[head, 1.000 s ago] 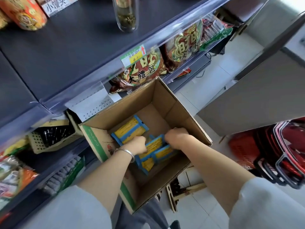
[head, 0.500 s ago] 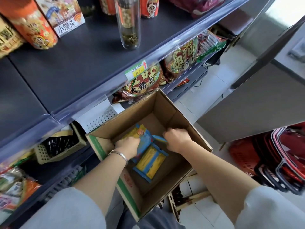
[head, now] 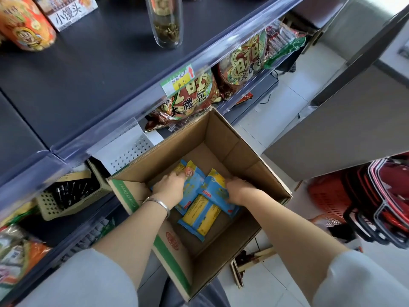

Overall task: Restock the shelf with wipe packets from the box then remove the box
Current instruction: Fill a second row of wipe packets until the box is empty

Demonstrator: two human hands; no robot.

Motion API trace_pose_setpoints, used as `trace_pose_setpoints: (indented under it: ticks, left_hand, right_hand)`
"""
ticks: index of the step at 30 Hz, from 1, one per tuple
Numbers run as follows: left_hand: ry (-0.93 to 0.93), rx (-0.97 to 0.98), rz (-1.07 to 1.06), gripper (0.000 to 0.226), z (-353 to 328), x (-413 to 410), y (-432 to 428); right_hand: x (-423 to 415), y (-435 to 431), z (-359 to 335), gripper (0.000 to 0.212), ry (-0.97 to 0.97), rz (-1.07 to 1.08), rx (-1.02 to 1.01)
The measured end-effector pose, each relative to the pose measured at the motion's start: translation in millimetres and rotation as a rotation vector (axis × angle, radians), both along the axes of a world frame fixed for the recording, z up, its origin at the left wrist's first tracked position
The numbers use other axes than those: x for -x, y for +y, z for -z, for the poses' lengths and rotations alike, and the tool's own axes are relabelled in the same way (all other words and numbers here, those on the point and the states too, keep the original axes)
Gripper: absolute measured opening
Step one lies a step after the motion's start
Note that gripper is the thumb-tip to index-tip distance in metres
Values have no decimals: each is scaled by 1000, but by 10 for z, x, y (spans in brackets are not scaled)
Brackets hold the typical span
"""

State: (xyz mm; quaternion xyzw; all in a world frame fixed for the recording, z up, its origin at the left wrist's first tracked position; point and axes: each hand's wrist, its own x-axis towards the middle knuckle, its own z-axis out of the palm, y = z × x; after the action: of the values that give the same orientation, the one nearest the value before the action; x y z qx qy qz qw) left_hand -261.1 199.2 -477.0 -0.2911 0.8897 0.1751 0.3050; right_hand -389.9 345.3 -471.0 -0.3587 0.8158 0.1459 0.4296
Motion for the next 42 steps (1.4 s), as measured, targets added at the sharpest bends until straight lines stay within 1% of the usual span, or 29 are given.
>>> trace_pose_setpoints:
  ticks: [4,6,9,12,15,18,19,21,25,27,29,31,34,37,39,41,42]
  left_hand:
    - [35,7,-1,48,78,63,-2]
    - [33,-14,-25,52,108,94,-2]
    - [45,-45,-79,55,152,139,-6]
    - [65,-54,-118,57,189,202,-20]
    - [54,-90,-171,49,205,276,-22]
    - [15,-105,-172,32,171,297,-44]
    - [9,-115,-167,32,157,294,-54]
    - [-7,-146,-143,36,109,281,-70]
    - [1,-158,-99,43,-88,235,-123]
    - [25,-136,-89,44,-228,216,-168]
    - [82,-95,-88,34,-395,199,-228]
    - [156,-66,-69,24,-585,197,-296]
    - [239,-31,-27,20,-916,223,-371]
    - [303,-22,-51,21,-1236,270,-380]
    - [361,0,-74,26,-1457,304,-359]
    - [425,14,-96,32,-1684,323,-345]
    - [455,25,-110,32,-1795,326,-340]
  right_hand:
    - [20,-73,66,57,-15,142,-1]
    - [25,-108,111,68,-43,185,-27]
    - [18,-150,215,82,-28,177,-74]
    - [1,-183,294,84,15,154,-104]
    - [1,-191,312,83,29,152,-106]
    - [26,-208,280,69,-3,175,-58]
    - [33,-217,265,64,-23,191,-34]
    - [34,-242,208,60,-66,228,16]
    - [-35,-292,-52,56,-63,197,83]
    - [-72,-298,-233,60,-44,197,136]
    - [-78,-306,-446,75,-22,197,201]
    - [-45,-324,-694,82,-4,186,239]
    - [34,-354,-1090,80,11,253,293]
    - [77,-350,-1432,72,57,346,362]
    - [85,-325,-1640,67,101,391,414]
    - [82,-295,-1835,67,126,438,471]
    - [79,-277,-1935,68,132,453,500]
